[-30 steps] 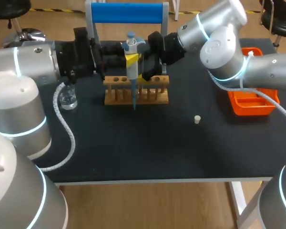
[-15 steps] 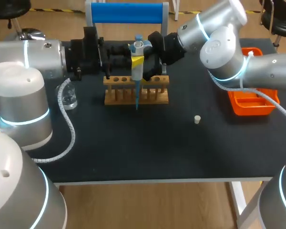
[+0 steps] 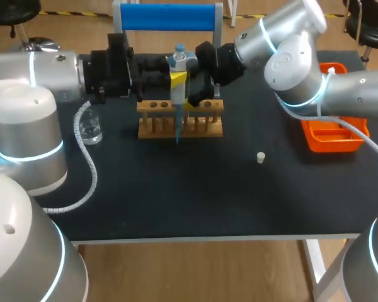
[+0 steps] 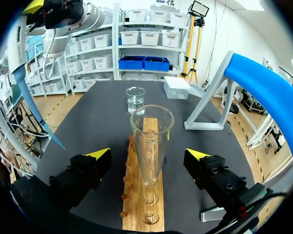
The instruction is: Invert the test tube, pick up the pipette, mount the tip to pipette, aspirate from beaker and dispense into the tube, eject the tip, return the pipette, and cap with the stopper.
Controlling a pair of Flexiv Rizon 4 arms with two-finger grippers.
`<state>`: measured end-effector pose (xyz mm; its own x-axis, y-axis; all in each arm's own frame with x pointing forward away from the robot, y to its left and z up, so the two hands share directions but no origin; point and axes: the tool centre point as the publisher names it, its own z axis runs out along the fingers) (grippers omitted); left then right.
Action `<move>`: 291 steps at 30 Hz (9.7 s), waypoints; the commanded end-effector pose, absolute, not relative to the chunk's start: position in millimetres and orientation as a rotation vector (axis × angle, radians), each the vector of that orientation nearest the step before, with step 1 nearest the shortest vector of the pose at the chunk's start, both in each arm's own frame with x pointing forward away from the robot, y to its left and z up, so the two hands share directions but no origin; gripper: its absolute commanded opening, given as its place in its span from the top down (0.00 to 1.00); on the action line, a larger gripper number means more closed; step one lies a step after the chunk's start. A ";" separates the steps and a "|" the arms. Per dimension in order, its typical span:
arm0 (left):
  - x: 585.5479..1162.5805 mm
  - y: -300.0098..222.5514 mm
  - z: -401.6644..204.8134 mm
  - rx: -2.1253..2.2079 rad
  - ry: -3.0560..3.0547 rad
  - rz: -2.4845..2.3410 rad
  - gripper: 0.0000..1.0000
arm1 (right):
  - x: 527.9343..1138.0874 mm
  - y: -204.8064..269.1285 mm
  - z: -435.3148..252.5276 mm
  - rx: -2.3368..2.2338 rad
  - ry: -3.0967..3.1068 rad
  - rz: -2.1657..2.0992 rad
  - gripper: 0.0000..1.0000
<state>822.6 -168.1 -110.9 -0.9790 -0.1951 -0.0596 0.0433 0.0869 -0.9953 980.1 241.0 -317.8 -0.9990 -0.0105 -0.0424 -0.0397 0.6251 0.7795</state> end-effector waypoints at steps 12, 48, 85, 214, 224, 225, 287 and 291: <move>818.0 -166.5 -110.3 -0.160 2.170 -2.003 1.00 | 979.9 240.2 -317.1 -0.044 2.803 1.344 0.00; 818.0 -166.5 -110.3 -0.160 2.170 -2.003 1.00 | 854.5 127.0 -229.8 -0.140 2.454 1.820 0.00; 818.0 -166.5 -110.3 -0.160 2.170 -2.003 1.00 | 803.5 229.4 -163.8 -0.078 2.300 2.232 0.15; 818.0 -166.5 -110.3 -0.160 2.170 -2.003 0.00 | 933.8 -55.2 -144.8 -0.262 2.377 2.116 1.00; 818.0 -166.5 -110.3 -0.160 2.170 -2.003 0.00 | 938.9 -107.8 -138.9 -0.212 2.350 2.113 1.00; 818.0 -166.5 -110.3 -0.160 2.170 -2.003 0.00 | 939.2 -111.3 -139.1 -0.211 2.350 2.111 1.00; 818.0 -166.5 -110.3 -0.160 2.170 -2.003 0.00 | 937.5 -140.0 -145.8 -0.192 2.272 2.226 1.00; 818.0 -166.5 -110.3 -0.160 2.170 -2.003 0.00 | 937.5 -140.0 -145.8 -0.192 2.272 2.226 1.00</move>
<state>819.0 -166.5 -109.8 -0.9781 -0.1993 -0.0602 0.0435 0.0871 -0.9953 936.2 -139.2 -146.0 -0.9922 -0.1137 -0.0519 -0.0541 0.0159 0.9984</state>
